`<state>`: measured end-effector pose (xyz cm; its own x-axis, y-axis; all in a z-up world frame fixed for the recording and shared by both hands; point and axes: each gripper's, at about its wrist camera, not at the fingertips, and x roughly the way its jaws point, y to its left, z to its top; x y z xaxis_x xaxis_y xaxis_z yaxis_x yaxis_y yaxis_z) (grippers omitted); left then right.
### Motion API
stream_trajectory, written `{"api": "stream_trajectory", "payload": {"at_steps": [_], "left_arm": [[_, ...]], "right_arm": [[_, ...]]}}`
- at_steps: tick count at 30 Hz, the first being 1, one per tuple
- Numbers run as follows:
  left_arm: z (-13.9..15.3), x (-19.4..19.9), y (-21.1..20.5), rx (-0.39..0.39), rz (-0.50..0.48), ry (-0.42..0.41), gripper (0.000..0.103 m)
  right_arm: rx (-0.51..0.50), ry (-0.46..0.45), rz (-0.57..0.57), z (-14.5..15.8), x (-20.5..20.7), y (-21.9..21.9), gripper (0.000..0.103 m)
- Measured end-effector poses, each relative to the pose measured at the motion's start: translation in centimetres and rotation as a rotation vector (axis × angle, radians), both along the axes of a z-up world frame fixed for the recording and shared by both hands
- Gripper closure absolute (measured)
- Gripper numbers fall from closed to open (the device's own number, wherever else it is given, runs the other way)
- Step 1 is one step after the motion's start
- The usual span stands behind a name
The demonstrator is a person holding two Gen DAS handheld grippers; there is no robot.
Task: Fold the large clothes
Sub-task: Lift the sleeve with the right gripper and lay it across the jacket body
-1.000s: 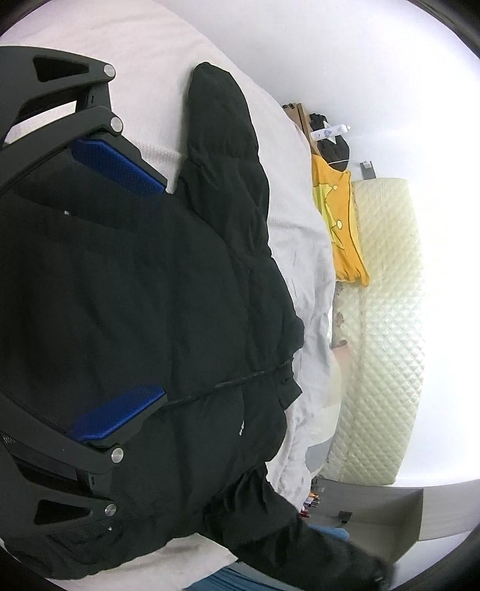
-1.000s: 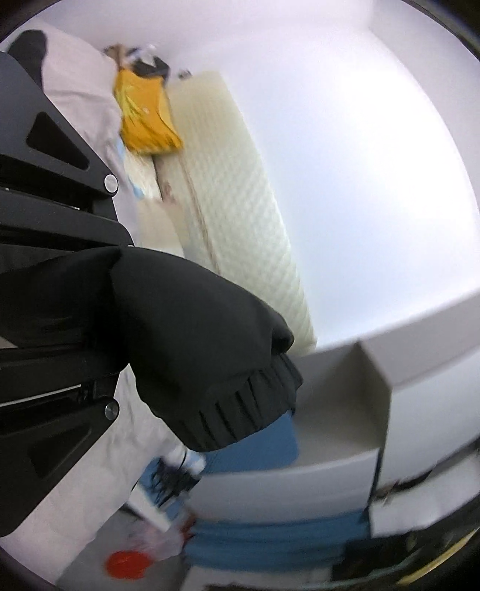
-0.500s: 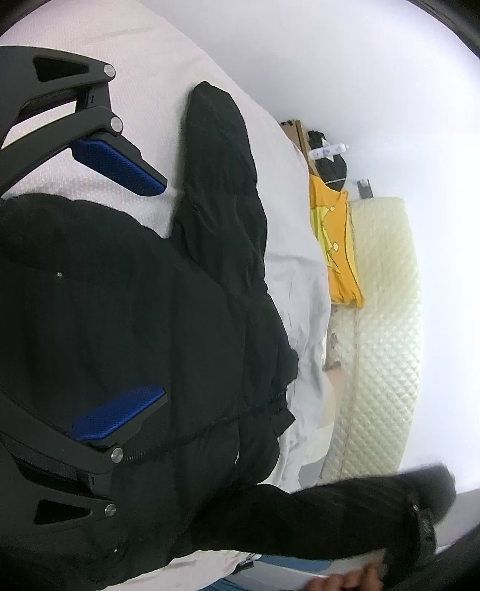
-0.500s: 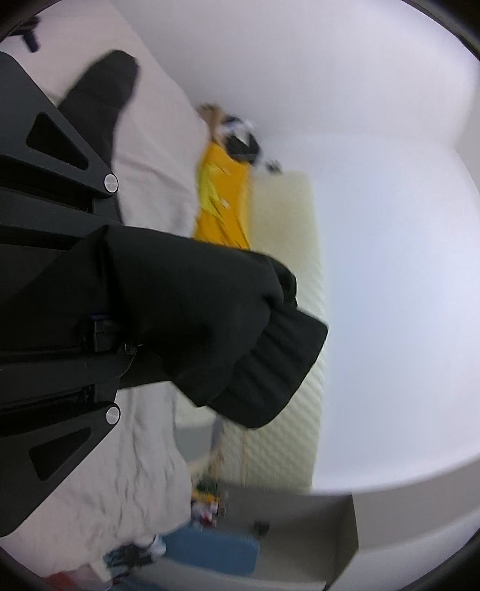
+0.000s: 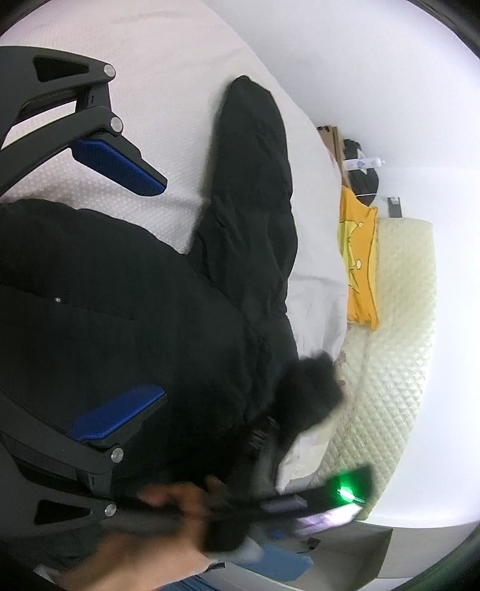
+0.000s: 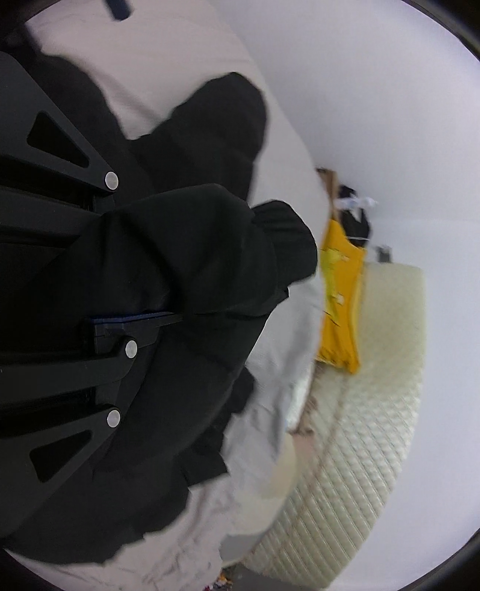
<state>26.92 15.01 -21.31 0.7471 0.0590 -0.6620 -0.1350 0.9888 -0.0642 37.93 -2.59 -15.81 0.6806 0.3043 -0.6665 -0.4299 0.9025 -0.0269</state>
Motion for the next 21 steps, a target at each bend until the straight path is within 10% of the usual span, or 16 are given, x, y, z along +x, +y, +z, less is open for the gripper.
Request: {"api": "stream_trajectory", "payload": {"at_steps": [7, 12, 21], "left_arm": [[-0.6, 0.3, -0.8, -0.016, -0.023, 0.004, 0.001], [-0.5, 0.4, -1.5, -0.033, -0.042, 0.006, 0.001], [2.4, -1.1, -4.1, -0.003, -0.085, -0.047, 0.001]], "right_arm": [[-0.045, 0.059, 0.051, -3.3, -0.2, 1.4, 0.077], [-0.047, 0.033, 0.094, -0.9, -2.1, 1.0, 0.033], [0.092, -0.060, -0.004, 5.9, -4.9, -6.2, 0.033]]}}
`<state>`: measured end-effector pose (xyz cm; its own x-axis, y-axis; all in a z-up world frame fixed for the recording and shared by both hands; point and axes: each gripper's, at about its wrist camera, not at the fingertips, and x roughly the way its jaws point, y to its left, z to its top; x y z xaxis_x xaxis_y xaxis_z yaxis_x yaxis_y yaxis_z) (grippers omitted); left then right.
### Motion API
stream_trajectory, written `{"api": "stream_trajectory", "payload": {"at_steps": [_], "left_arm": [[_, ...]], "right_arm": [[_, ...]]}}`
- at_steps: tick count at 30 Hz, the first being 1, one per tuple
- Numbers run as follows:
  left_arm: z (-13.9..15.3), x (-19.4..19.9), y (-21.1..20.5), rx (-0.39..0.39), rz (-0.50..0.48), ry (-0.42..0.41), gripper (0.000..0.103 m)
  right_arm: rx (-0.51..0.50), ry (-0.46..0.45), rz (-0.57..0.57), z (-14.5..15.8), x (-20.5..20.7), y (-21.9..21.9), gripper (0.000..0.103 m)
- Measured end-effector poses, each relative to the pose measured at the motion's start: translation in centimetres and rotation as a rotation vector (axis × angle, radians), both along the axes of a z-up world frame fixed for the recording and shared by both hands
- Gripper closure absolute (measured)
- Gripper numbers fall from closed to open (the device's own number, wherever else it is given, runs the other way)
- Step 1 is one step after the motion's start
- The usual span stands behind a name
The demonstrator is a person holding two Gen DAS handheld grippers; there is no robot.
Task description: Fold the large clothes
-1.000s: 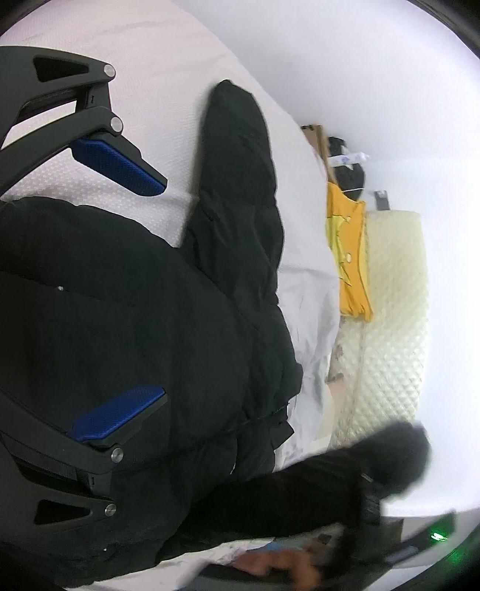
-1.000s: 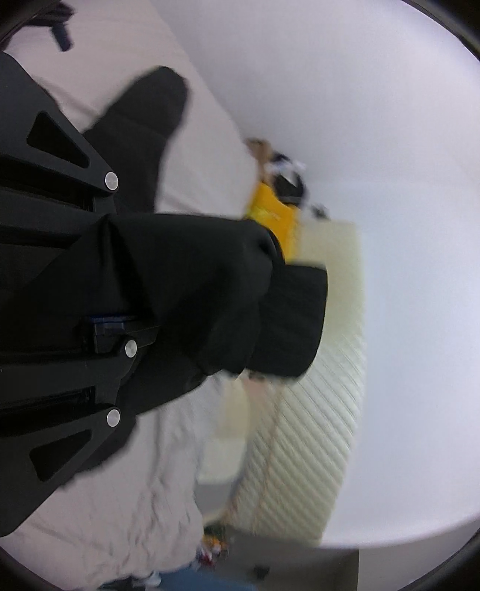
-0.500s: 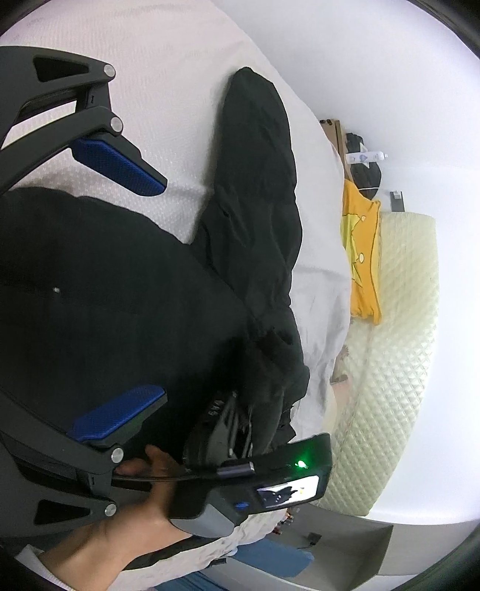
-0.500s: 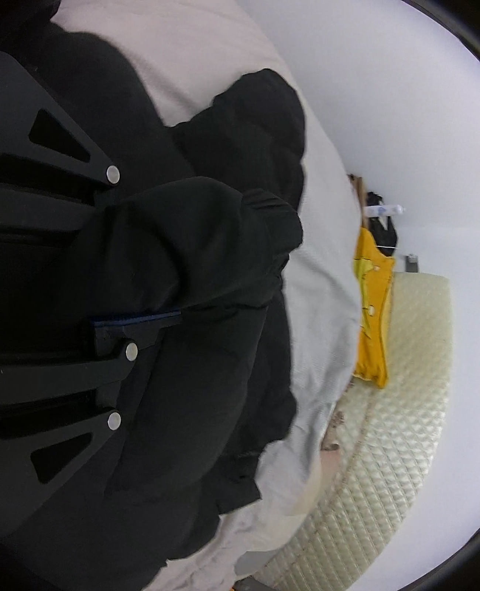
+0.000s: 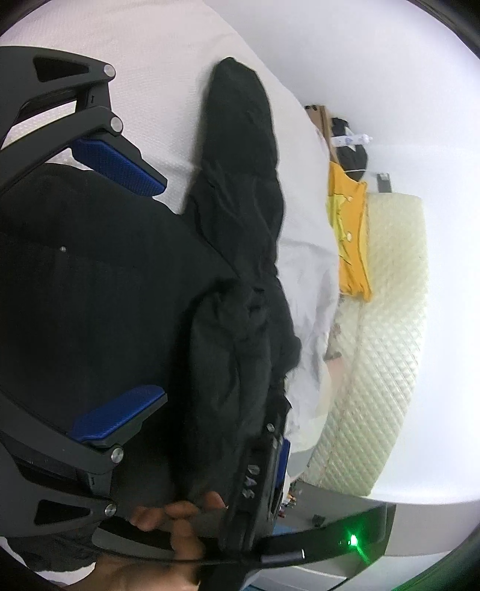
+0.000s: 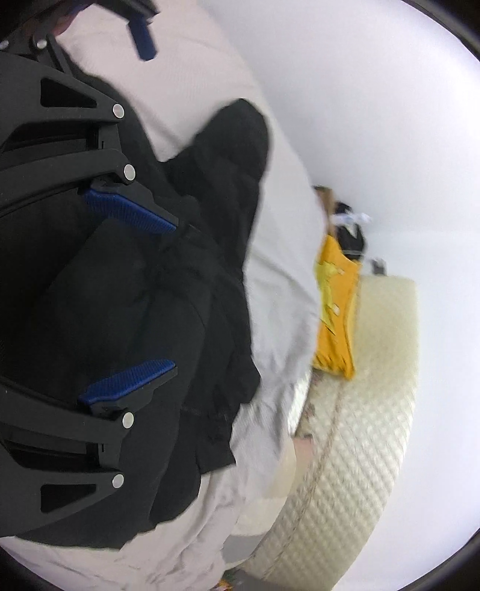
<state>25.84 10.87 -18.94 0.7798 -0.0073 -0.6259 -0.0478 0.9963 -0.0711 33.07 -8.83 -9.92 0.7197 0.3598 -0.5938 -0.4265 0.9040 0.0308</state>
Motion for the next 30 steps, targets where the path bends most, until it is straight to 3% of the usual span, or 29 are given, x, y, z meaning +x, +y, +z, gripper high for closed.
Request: {"api": "stream_trajectory", "payload": {"at_steps": [6, 12, 17, 24, 30], "left_arm": [[2.5, -0.8, -2.5, 0.007, -0.030, -0.047, 0.001], [2.5, -0.8, -4.6, -0.003, -0.064, -0.063, 0.001], [0.5, 0.1, -5.3, -0.046, -0.074, -0.045, 0.001], [-1.5, 1.1, -5.3, -0.038, -0.041, -0.020, 0.001], [-2.3, 1.5, -4.9, -0.053, -0.023, -0.017, 0.001]], "right_arm": [[0.045, -0.064, -0.102, 2.8, -1.7, -4.7, 0.033], [0.057, -0.101, -0.190, 3.1, -3.9, -9.4, 0.033], [0.080, -0.044, -0.270, 0.3, -4.8, -15.2, 0.033], [0.117, 0.054, -0.415, -5.1, -5.5, -23.9, 0.033], [0.122, 0.173, -0.441, -8.9, -3.6, -26.1, 0.033]]}}
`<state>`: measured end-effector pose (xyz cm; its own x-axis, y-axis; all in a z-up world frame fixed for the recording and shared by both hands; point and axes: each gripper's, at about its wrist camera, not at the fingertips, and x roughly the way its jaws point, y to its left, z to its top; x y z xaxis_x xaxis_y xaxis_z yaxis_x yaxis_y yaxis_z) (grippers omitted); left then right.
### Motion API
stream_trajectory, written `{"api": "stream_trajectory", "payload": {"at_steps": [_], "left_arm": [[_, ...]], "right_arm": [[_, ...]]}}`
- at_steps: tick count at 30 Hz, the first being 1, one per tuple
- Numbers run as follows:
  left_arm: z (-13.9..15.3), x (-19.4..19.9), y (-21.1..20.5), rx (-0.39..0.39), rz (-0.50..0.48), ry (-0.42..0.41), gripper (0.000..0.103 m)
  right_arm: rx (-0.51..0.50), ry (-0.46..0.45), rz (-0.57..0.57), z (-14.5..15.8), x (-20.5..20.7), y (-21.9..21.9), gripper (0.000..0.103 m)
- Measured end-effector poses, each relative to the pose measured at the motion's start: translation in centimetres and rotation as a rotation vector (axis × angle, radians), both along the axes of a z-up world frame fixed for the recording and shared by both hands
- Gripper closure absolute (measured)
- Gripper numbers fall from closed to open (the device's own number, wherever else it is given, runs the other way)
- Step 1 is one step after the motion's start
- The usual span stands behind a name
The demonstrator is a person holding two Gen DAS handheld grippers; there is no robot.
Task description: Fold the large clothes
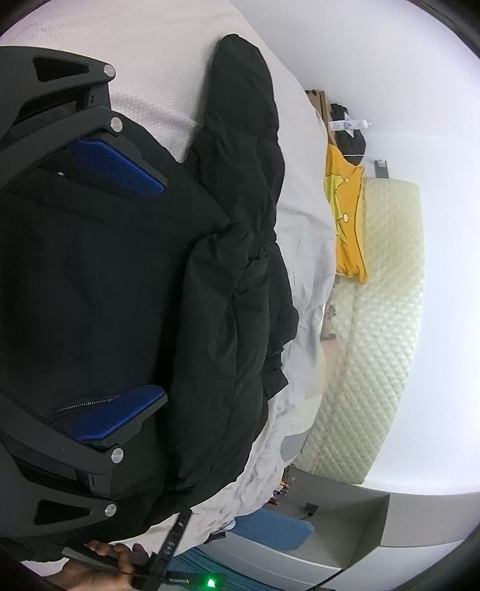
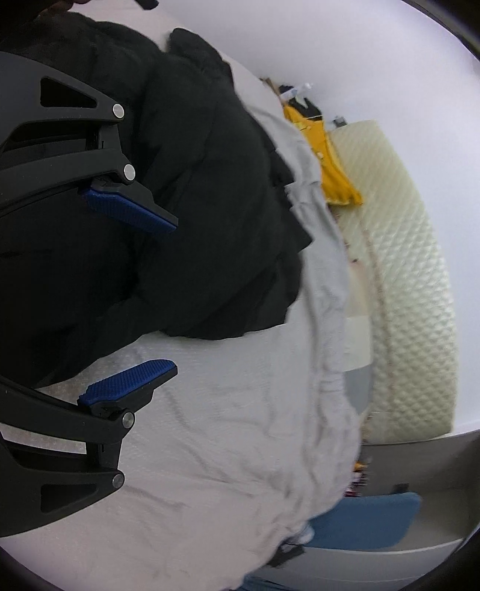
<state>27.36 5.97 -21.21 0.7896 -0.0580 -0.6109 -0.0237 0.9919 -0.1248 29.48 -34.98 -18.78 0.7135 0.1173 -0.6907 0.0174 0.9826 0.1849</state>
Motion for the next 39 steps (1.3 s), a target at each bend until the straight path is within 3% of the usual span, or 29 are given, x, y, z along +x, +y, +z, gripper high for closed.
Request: {"api": "stream_trajectory", "payload": {"at_steps": [3, 7, 10, 12, 15, 21, 29, 39], "left_arm": [[-0.5, 0.3, -0.1, 0.011, -0.001, 0.016, 0.001], [-0.8, 0.6, -0.6, 0.025, -0.015, 0.027, 0.001], [-0.9, 0.6, -1.1, 0.052, -0.025, 0.027, 0.001], [-0.9, 0.6, -1.4, 0.067, -0.029, 0.027, 0.001], [-0.4, 0.4, -1.5, 0.081, -0.029, 0.019, 0.001], [0.7, 0.1, -2.1, 0.108, -0.036, 0.017, 0.001], [2.4, -1.2, -3.6, 0.120, -0.060, -0.001, 0.001], [6.4, -4.9, -5.7, 0.116, -0.096, -0.057, 0.001]], "right_arm": [[-0.027, 0.039, 0.041, -1.6, 1.0, 1.0, 0.033], [-0.096, 0.023, 0.049, -2.5, 1.5, 2.5, 0.034], [-0.114, -0.021, 0.017, -2.4, 1.6, 3.0, 0.050], [-0.105, -0.048, -0.016, -2.2, 1.4, 2.9, 0.072], [-0.030, -0.067, -0.071, -2.0, 1.3, 1.8, 0.077], [0.008, -0.053, -0.159, -2.2, 1.3, -0.7, 0.079], [-0.020, -0.012, -0.123, -0.1, -0.9, 0.5, 0.075], [0.052, -0.129, -0.086, 8.8, -8.5, 2.4, 0.075]]}}
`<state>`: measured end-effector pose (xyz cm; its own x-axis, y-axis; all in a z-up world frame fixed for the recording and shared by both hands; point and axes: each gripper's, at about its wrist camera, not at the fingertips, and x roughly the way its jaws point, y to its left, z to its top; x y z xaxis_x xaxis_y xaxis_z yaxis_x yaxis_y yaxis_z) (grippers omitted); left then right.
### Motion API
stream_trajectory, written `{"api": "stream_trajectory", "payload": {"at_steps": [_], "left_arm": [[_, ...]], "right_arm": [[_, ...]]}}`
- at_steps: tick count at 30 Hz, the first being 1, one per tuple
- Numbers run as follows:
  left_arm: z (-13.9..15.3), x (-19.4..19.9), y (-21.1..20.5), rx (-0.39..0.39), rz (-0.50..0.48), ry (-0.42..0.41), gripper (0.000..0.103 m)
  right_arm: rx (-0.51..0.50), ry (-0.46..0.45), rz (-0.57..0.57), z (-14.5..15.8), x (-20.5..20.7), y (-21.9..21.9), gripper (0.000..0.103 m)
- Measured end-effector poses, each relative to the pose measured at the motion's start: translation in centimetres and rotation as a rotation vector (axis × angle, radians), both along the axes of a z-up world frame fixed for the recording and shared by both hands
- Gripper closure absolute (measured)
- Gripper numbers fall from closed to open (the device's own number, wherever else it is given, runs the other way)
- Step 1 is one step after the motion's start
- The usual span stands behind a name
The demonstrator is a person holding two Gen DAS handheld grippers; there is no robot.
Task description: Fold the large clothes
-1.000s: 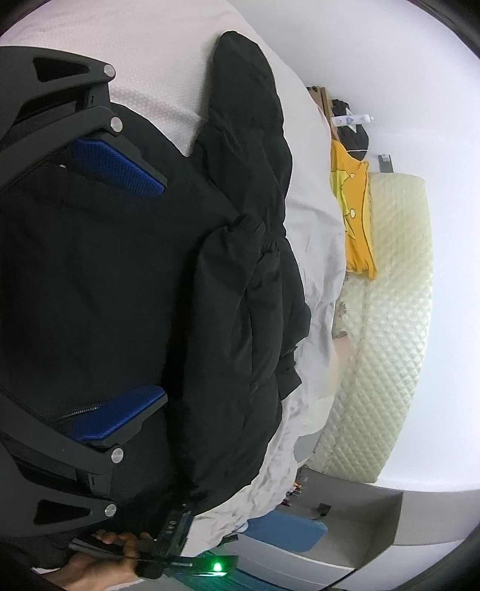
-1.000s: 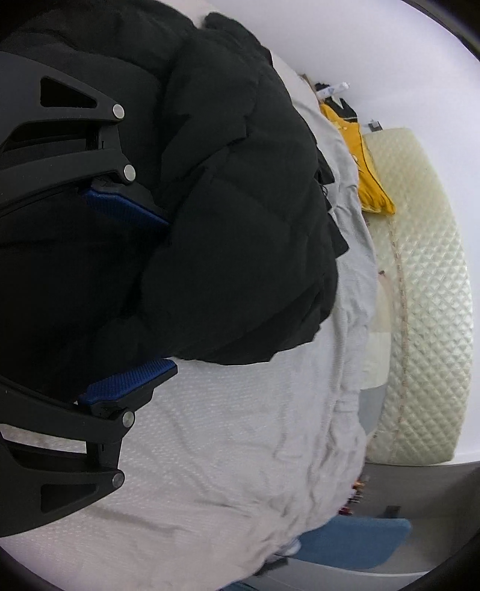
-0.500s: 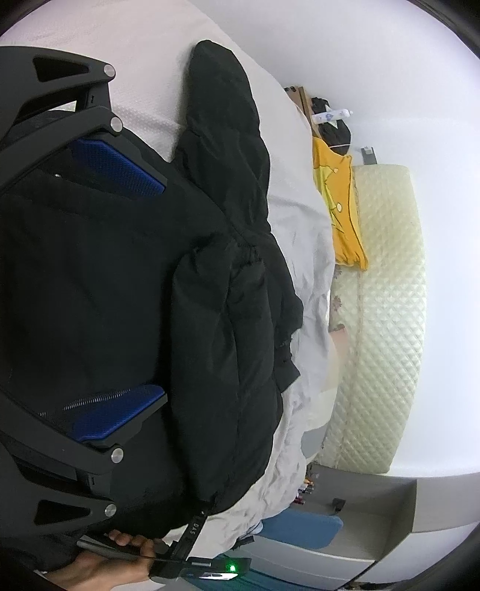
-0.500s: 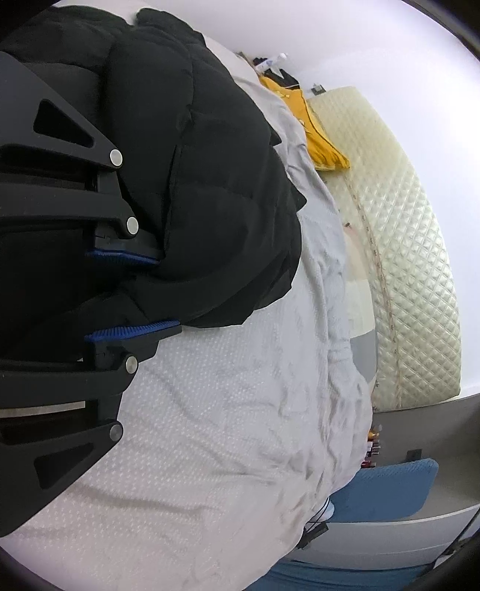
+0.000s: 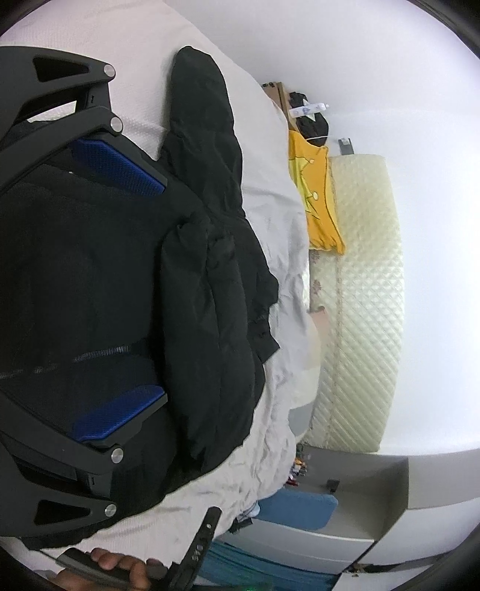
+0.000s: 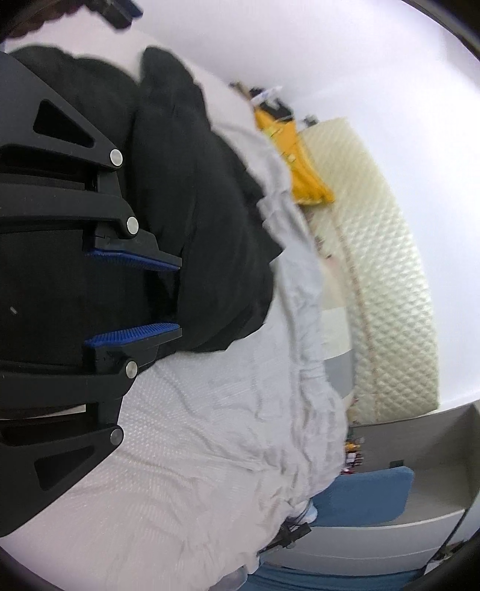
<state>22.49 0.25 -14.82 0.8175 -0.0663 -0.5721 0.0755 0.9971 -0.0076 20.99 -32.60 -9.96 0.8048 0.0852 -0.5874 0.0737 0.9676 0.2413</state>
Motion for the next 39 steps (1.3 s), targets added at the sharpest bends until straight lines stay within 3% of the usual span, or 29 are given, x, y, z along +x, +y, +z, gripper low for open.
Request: {"api": "stream_trajectory", "payload": {"at_steps": [10, 24, 28, 33, 36, 39], "left_arm": [[2.1, -3.8, -1.0, -0.020, -0.023, -0.029, 0.001], [2.4, -8.5, -0.3, -0.074, -0.045, -0.042, 0.001], [2.4, -9.6, -0.1, -0.070, -0.054, -0.050, 0.001], [3.3, -8.9, 1.1, -0.090, -0.057, -0.044, 0.001], [4.1, -7.9, 2.5, -0.116, -0.047, -0.036, 0.001], [4.6, -6.2, 3.9, -0.115, -0.058, 0.005, 0.001]], "right_arm": [[-0.018, -0.109, 0.032, 4.4, -7.3, 1.9, 0.075], [-0.030, -0.159, 0.075, 4.6, -15.0, 4.9, 0.075], [-0.080, -0.178, 0.077, 4.3, -16.5, 5.9, 0.075], [-0.076, -0.188, 0.084, 3.8, -16.4, 5.8, 0.074], [-0.062, -0.188, 0.076, 3.4, -16.2, 5.5, 0.066], [-0.076, -0.182, 0.072, 2.9, -15.9, 5.8, 0.066]]}}
